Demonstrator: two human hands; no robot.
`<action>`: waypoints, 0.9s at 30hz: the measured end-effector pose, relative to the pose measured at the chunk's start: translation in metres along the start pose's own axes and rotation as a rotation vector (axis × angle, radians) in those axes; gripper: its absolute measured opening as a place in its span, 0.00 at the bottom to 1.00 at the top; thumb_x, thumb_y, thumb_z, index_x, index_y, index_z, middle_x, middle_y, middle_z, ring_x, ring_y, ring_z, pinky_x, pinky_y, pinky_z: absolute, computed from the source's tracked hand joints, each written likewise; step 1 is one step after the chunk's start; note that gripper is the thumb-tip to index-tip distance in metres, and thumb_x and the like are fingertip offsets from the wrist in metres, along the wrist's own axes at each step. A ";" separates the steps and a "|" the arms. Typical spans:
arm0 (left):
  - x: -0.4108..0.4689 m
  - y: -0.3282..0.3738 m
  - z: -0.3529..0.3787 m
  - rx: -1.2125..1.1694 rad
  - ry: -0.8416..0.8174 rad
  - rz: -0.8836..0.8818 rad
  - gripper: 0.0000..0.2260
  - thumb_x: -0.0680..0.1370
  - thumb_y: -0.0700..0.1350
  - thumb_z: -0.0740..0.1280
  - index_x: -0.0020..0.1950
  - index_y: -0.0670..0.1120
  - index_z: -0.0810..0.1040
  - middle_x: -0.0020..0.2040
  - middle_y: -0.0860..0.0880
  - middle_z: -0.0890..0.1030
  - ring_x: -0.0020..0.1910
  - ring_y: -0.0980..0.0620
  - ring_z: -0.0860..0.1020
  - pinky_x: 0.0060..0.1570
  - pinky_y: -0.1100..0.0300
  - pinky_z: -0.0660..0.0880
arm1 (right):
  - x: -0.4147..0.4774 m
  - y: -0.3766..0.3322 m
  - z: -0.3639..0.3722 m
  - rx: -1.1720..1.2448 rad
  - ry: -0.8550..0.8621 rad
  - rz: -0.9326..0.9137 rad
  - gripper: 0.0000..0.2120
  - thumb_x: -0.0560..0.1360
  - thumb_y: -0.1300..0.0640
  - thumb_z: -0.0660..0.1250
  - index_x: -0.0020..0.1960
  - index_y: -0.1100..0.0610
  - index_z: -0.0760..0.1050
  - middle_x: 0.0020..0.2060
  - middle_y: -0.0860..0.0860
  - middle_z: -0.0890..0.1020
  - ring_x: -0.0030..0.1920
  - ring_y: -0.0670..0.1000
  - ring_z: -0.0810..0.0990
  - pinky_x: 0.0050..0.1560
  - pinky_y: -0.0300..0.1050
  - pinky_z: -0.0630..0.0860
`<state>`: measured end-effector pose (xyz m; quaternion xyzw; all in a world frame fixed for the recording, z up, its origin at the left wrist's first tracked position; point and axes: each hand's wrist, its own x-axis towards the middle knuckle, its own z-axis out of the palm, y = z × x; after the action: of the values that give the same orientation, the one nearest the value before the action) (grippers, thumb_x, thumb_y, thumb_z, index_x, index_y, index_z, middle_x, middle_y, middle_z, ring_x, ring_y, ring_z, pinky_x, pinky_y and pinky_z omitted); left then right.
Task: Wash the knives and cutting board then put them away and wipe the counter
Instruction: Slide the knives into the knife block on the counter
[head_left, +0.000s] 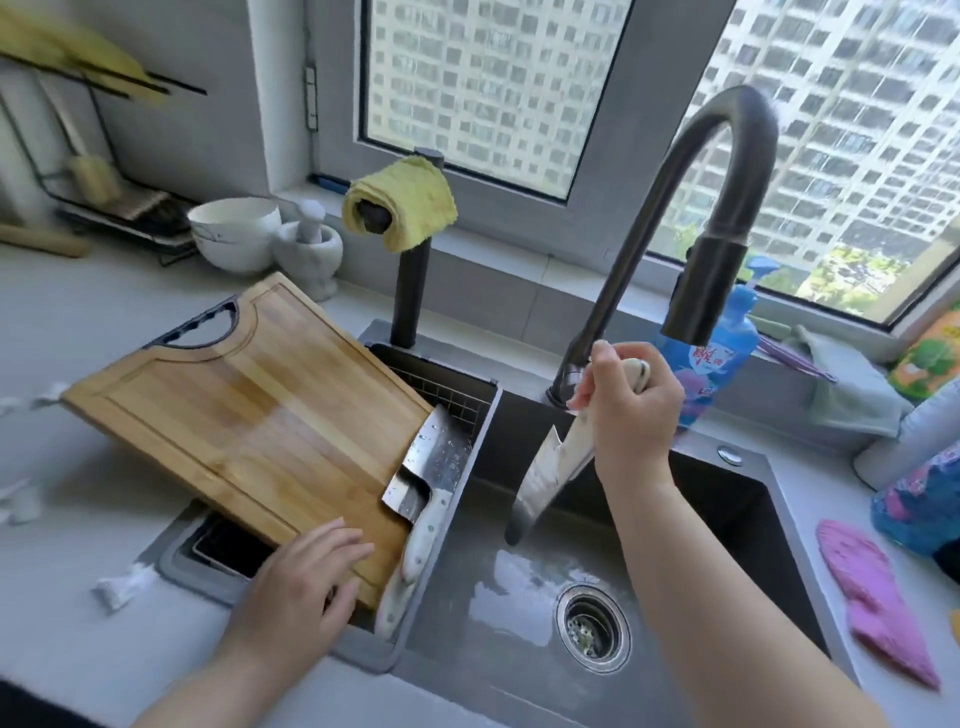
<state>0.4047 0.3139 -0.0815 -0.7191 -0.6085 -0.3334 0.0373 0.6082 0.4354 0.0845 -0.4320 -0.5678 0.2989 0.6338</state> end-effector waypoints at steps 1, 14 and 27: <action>0.000 -0.005 -0.012 0.007 0.032 -0.042 0.17 0.69 0.47 0.57 0.44 0.44 0.83 0.44 0.49 0.84 0.52 0.55 0.71 0.49 0.62 0.75 | 0.001 -0.008 0.006 0.021 -0.022 -0.020 0.13 0.76 0.62 0.63 0.34 0.53 0.69 0.20 0.42 0.76 0.21 0.41 0.74 0.26 0.31 0.73; -0.048 -0.120 -0.199 0.194 0.347 -0.423 0.17 0.69 0.47 0.57 0.39 0.40 0.83 0.38 0.48 0.82 0.46 0.54 0.72 0.50 0.72 0.64 | -0.015 -0.164 0.166 0.633 -0.195 -0.031 0.14 0.77 0.63 0.60 0.33 0.55 0.65 0.17 0.46 0.72 0.17 0.44 0.69 0.22 0.37 0.67; -0.166 -0.269 -0.423 0.494 0.604 -0.763 0.19 0.69 0.46 0.56 0.47 0.38 0.82 0.48 0.41 0.83 0.45 0.44 0.81 0.44 0.54 0.77 | -0.134 -0.287 0.447 1.053 -0.432 0.084 0.16 0.77 0.62 0.60 0.31 0.56 0.63 0.18 0.47 0.70 0.19 0.48 0.67 0.24 0.37 0.67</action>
<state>-0.0272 0.0472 0.0647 -0.2893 -0.8488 -0.3620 0.2546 0.1153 0.2831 0.2693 -0.0092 -0.4413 0.6481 0.6206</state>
